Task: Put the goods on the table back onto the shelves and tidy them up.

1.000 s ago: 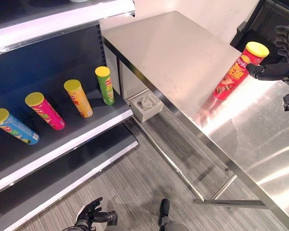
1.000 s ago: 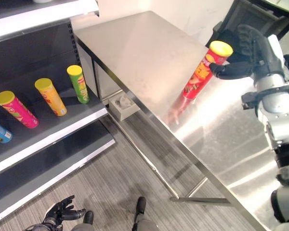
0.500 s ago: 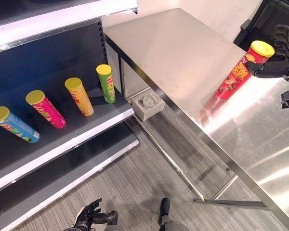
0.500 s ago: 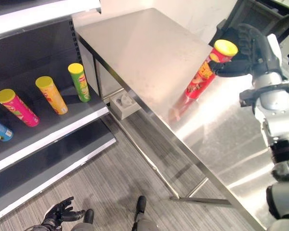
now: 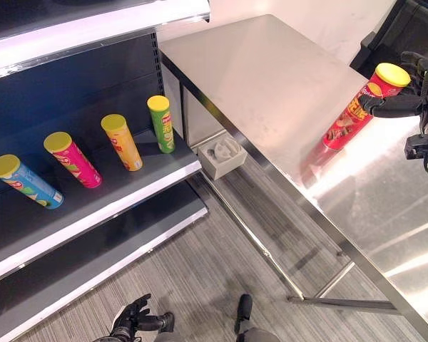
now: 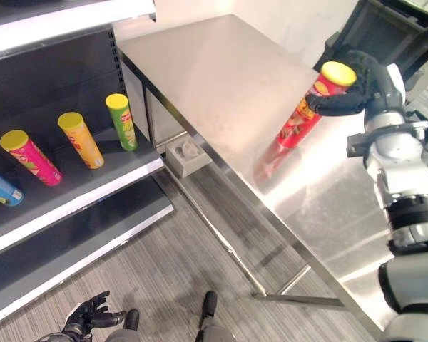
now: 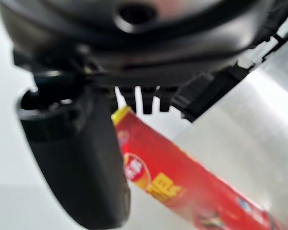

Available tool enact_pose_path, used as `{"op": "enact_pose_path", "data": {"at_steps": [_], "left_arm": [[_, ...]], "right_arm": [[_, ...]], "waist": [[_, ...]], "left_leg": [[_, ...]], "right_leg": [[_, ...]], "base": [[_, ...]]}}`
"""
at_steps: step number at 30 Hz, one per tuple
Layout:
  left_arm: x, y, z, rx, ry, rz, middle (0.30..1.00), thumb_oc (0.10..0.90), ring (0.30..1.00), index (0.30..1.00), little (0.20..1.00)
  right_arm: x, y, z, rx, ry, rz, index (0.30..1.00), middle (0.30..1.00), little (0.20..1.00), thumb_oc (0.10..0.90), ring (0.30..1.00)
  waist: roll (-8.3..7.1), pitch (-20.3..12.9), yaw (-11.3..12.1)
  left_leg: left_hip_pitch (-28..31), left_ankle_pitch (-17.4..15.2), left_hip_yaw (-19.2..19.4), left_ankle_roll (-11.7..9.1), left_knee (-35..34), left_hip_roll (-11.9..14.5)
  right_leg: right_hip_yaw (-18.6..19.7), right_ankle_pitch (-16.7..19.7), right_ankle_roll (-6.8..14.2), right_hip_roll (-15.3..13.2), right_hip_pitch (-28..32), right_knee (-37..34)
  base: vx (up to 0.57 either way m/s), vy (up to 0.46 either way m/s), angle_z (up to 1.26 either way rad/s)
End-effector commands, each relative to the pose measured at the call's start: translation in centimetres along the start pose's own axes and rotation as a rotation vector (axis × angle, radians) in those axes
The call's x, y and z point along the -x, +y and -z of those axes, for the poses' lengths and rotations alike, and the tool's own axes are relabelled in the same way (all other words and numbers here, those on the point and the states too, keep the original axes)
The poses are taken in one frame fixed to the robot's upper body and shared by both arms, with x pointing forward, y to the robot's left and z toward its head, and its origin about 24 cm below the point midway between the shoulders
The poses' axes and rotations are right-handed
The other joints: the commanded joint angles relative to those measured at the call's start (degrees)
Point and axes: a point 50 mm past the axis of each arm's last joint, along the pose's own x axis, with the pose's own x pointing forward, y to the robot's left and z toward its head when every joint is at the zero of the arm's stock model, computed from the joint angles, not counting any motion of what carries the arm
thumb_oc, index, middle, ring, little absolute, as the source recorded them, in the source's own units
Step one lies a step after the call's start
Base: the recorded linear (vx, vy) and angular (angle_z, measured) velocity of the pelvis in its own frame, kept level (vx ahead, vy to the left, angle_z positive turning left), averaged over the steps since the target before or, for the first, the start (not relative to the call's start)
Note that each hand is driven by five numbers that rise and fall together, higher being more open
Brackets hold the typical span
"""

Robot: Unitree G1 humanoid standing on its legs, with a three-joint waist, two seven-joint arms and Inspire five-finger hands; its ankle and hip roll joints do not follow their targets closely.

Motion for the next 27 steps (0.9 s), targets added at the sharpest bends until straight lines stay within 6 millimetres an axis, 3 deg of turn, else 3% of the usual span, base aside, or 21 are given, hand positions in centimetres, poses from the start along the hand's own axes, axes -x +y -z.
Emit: {"op": "enact_pose_path", "data": {"at_steps": [1, 14, 15, 27], "left_arm": [[-0.2, 1.1, -1.4, -0.096, -0.042, -0.010, 0.900, 0.800, 0.900, 0.900, 0.900], [-0.3, 1.0, -1.4, -0.097, -0.036, -0.013, 0.900, 0.800, 0.900, 0.900, 0.900], [-0.3, 1.1, -1.5, -0.100, -0.033, -0.019, 0.900, 0.800, 0.900, 0.900, 0.900], [-0.5, 1.0, -1.7, -0.091, -0.036, -0.034, 0.900, 0.800, 0.900, 0.900, 0.900]], "right_arm": [[-1.5, -2.3, -7.1, -0.056, -0.205, 0.107, 0.900, 0.900, 0.900, 0.800, 0.900], [-2.4, -1.8, -6.7, -0.136, -0.143, 0.168, 0.900, 0.900, 0.900, 0.800, 0.900], [-2.5, -1.8, -6.7, -0.129, -0.130, 0.180, 0.302, 0.302, 0.302, 0.402, 0.302], [-2.6, -1.5, -7.1, -0.098, -0.144, 0.185, 0.300, 0.300, 0.300, 0.400, 0.300]], "waist": [[-2.01, -1.9, 0.7], [-1.70, -1.8, 1.2], [-1.69, -1.8, 1.2], [-1.74, -1.8, 0.8]], "left_leg": [[-2.1, -2.9, -0.5, 1.7, 0.1, -1.8], [-2.2, -3.0, -0.8, 1.8, 0.1, -1.9], [-2.3, -3.0, -0.9, 1.8, 0.1, -1.9], [-2.2, -3.0, -0.8, 1.9, 0.1, -1.8]], "right_leg": [[-1.9, -7.9, 6.8, -3.7, 3.9, 0.4], [-2.3, -7.9, 6.8, -3.9, 4.1, 0.4], [-2.2, -7.9, 6.8, -3.9, 4.0, 0.4], [-2.0, -8.1, 6.8, -3.8, 4.1, 0.4]], "base": [[0.00, 0.000, 0.00], [0.00, -0.001, 0.02], [0.00, 0.000, 0.00], [0.00, 0.000, 0.00]]}}
